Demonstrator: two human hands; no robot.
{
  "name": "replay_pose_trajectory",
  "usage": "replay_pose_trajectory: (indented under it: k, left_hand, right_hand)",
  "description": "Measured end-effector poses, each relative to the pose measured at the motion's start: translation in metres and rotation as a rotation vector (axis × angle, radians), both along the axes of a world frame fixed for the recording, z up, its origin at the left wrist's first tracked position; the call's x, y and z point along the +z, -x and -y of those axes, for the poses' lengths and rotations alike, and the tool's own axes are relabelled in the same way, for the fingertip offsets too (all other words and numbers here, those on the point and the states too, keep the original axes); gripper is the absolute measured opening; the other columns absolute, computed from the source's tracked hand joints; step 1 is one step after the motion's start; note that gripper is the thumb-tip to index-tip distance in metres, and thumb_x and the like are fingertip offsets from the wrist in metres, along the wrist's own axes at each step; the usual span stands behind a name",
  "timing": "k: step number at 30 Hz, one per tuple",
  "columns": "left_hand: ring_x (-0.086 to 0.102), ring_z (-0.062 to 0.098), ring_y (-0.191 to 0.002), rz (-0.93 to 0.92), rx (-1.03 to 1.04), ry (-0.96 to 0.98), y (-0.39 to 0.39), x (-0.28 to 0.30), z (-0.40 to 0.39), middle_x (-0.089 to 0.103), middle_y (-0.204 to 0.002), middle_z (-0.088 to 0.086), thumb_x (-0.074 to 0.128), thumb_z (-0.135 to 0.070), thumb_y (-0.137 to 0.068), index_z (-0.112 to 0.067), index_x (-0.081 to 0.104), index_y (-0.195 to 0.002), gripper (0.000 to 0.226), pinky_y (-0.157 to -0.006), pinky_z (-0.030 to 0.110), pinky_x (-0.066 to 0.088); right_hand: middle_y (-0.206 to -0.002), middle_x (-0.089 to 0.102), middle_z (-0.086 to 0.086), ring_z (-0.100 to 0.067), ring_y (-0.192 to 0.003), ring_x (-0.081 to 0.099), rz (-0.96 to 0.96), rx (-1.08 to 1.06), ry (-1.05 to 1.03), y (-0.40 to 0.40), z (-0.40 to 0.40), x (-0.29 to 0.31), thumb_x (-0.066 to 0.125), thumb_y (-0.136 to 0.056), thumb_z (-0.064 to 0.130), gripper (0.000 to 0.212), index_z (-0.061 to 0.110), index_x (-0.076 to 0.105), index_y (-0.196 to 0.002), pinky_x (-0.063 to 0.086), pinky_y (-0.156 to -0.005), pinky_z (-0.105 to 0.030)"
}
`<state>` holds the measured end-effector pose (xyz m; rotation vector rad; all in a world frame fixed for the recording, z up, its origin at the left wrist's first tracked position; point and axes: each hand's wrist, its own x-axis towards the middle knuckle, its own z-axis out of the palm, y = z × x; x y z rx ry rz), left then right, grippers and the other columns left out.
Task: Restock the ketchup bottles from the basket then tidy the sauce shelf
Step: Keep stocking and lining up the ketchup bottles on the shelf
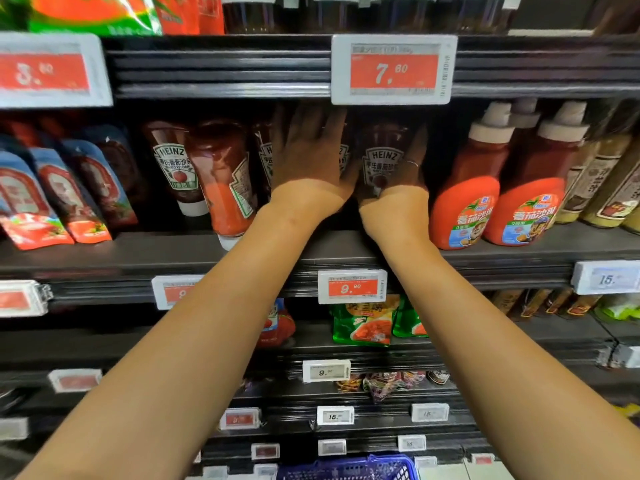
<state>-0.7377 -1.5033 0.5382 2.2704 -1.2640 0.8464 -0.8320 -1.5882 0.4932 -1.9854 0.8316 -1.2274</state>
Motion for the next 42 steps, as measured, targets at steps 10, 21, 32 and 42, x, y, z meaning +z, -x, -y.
replay_pose_trajectory:
  k: [10, 21, 32, 42]
  left_hand:
    - [0.031, 0.03, -0.146, 0.061, -0.025, 0.061, -0.01, -0.011, -0.001, 0.041, -0.154, 0.009, 0.072, -0.041, -0.08, -0.021, 0.036, -0.154, 0.085, -0.123, 0.048, 0.003]
    - [0.03, 0.028, -0.148, 0.045, -0.028, 0.025, -0.013, -0.007, -0.007, 0.039, -0.156, 0.006, 0.073, -0.038, -0.082, -0.026, 0.031, -0.156, 0.085, -0.123, 0.048, -0.001]
    - [0.021, 0.029, -0.151, 0.034, -0.054, 0.023, -0.01, -0.009, -0.007, 0.03, -0.161, 0.009, 0.07, -0.031, -0.085, -0.022, 0.025, -0.158, 0.086, -0.122, 0.048, -0.006]
    - [0.056, 0.034, -0.114, -0.151, -0.277, 0.227, 0.033, -0.005, -0.067, 0.054, -0.132, 0.016, 0.065, -0.013, -0.091, -0.009, 0.058, -0.136, 0.046, -0.097, 0.044, 0.05]
  right_hand:
    - [-0.138, 0.059, -0.013, -0.034, -0.12, 0.06, -0.162, 0.046, -0.129, -0.008, 0.021, -0.001, 0.074, -0.085, 0.017, 0.097, 0.019, 0.013, -0.161, 0.05, -0.102, -0.042]
    - [-0.146, 0.052, -0.011, -0.031, -0.132, 0.052, -0.194, 0.107, -0.156, -0.008, 0.025, -0.007, 0.079, -0.082, 0.021, 0.099, 0.017, 0.016, -0.159, 0.044, -0.11, -0.04]
    - [-0.146, 0.051, -0.01, -0.029, -0.132, 0.052, -0.173, 0.126, -0.185, -0.008, 0.023, -0.004, 0.077, -0.082, 0.018, 0.097, 0.017, 0.017, -0.158, 0.044, -0.111, -0.041]
    - [-0.125, 0.059, -0.018, -0.034, -0.111, 0.059, -0.542, 0.082, 0.005, 0.038, -0.02, 0.014, 0.071, -0.089, 0.035, 0.059, 0.006, 0.047, -0.133, 0.041, -0.079, -0.029]
